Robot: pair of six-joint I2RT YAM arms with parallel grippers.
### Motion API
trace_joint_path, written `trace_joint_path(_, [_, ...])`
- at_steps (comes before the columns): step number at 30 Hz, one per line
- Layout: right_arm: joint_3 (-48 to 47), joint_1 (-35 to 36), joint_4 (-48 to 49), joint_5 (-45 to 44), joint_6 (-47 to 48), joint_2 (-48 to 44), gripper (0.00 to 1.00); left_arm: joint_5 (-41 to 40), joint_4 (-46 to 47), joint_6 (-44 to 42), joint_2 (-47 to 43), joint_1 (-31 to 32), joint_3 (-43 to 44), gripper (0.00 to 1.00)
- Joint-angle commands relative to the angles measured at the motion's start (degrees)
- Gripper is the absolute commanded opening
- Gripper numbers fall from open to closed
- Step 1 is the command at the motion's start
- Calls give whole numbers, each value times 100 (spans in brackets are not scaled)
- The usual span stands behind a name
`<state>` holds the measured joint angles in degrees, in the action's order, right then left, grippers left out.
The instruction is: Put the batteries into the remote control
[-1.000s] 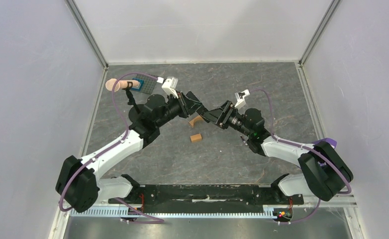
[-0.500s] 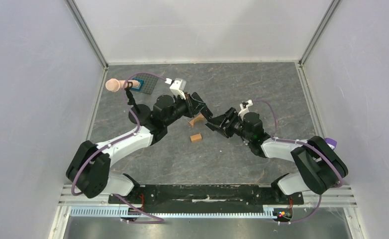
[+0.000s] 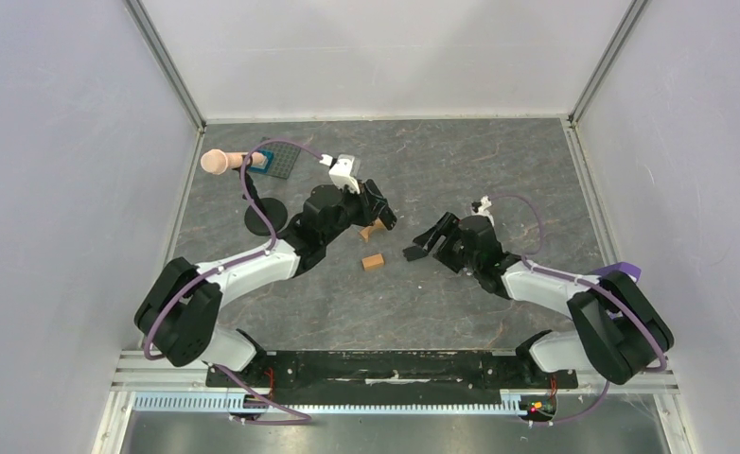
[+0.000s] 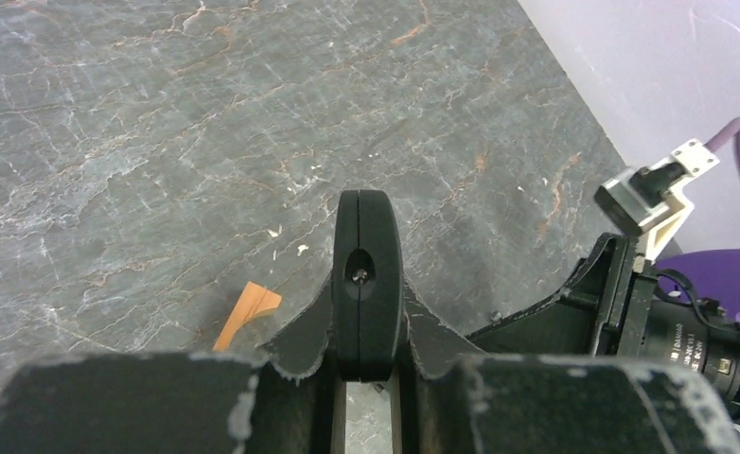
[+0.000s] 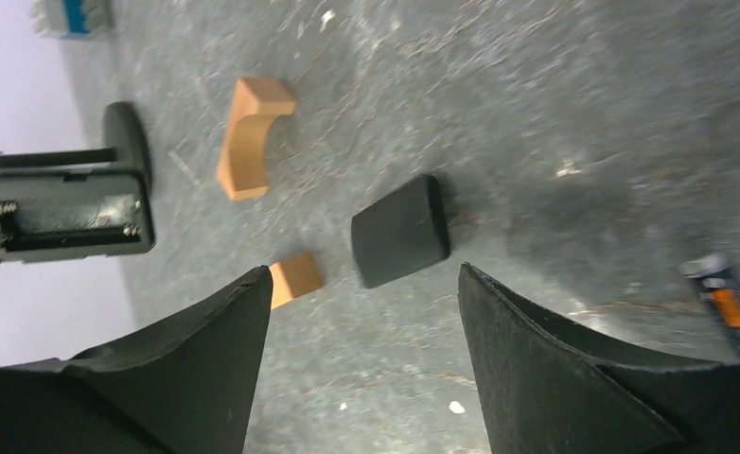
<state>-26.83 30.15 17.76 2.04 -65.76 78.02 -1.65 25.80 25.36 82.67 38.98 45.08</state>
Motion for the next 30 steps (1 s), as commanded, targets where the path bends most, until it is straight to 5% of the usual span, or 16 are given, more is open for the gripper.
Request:
trace_joint_path(1, [-441, -23, -834, -1059, 816, -371, 75, -194, -247, -316, -369, 13, 58, 2])
trace_joint_path(11, [-1199, -70, -2704, -2427, 3078, -915, 78, 1166, -1388, -149, -1387, 13, 67, 2])
trace_joint_path(20, [-1324, -371, -3226, -1890, 4038, -688, 68, 3889, -2120, -548, -1962, 13, 274, 2])
trace_joint_path(26, [-1408, -442, -3548, -1820, 4301, -464, 62, 4443, -2850, -884, -2197, 10, 513, 2])
trace_joint_path(30, [-1212, -436, -3473, -1296, 5405, -670, 62, 4551, -3010, -1070, -2262, 5, 563, 2])
